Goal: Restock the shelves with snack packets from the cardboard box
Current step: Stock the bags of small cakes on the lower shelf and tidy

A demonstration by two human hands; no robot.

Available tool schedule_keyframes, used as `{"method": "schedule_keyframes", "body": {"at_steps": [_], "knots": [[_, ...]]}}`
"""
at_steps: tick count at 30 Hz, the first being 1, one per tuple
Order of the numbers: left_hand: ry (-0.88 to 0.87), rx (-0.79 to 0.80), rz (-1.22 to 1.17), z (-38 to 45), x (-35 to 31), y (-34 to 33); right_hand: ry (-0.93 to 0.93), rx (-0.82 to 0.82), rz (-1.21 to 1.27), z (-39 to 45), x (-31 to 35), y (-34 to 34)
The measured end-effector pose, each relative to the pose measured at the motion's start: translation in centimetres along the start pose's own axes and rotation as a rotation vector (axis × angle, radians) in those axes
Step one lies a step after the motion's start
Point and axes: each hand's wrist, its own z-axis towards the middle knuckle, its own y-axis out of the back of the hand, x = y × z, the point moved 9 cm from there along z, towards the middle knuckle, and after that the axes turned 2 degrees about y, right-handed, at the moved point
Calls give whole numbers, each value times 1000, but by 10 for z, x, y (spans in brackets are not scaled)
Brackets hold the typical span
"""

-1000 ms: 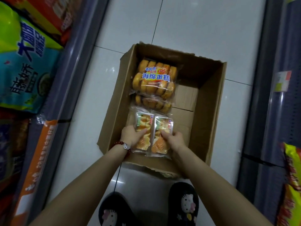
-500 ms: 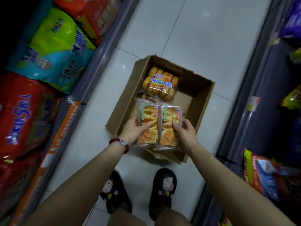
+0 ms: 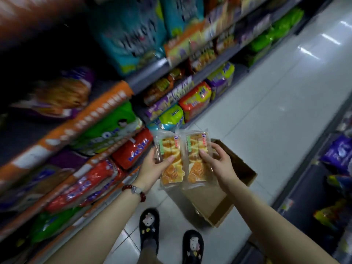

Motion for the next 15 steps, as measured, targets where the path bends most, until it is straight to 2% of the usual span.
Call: {"method": "schedule_keyframes", "body": {"at_steps": [8,15], "knots": [[-121,-131,-214,-114,-116,71,136,188,-15,-71,146,-85],[-255,-201,-218,-205,-191,99,253,340,-75,-138,239,-119]]}}
